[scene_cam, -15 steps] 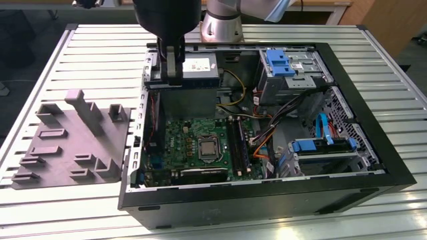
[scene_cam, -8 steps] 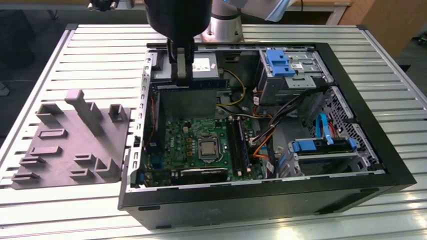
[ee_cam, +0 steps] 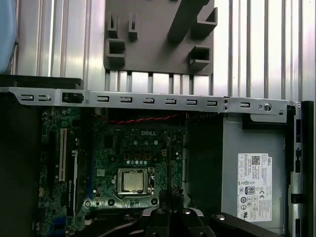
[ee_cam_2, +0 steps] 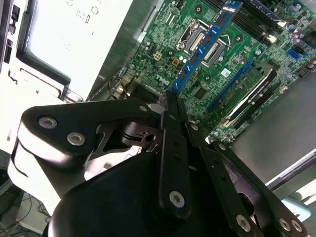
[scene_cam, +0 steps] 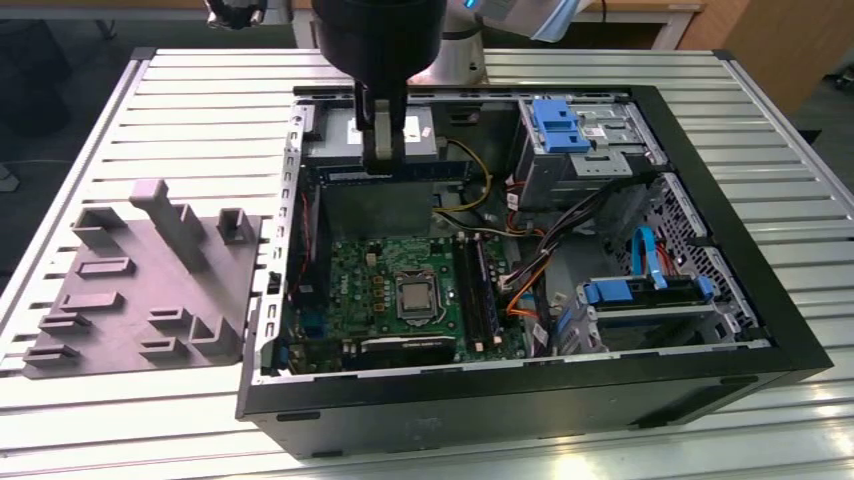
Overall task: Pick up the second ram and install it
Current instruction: 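Pick up the second ram and move it above second insertion slot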
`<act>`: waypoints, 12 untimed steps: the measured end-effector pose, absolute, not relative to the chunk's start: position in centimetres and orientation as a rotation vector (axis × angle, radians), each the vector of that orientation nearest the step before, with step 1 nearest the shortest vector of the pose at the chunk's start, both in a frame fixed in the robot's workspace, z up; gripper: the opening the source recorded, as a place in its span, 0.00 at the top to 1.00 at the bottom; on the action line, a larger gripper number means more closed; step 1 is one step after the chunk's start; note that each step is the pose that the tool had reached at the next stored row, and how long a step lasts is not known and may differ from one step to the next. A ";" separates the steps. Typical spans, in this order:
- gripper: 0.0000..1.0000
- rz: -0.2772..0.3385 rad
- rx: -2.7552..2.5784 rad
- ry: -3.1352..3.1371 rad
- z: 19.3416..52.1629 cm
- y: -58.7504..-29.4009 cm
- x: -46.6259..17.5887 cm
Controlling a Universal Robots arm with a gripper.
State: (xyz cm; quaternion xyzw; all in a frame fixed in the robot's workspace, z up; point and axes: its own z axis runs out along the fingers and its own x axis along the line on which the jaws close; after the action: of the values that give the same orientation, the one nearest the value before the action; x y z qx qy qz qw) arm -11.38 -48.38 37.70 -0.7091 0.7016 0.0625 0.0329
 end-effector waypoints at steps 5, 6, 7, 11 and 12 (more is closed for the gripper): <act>0.89 0.192 -2.182 2.159 37.7 -48.4 -11.4; 0.89 0.192 -2.182 2.159 37.7 -48.4 -11.3; 0.89 0.193 -2.182 2.159 37.6 -48.4 -11.3; 0.89 0.192 -2.182 2.159 37.5 -48.4 -11.0; 0.89 0.192 -2.182 2.159 37.4 -48.4 -10.9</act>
State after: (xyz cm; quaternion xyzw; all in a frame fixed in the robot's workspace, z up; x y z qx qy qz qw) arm -10.88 -48.38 37.45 -0.7091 0.7016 0.0625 0.0330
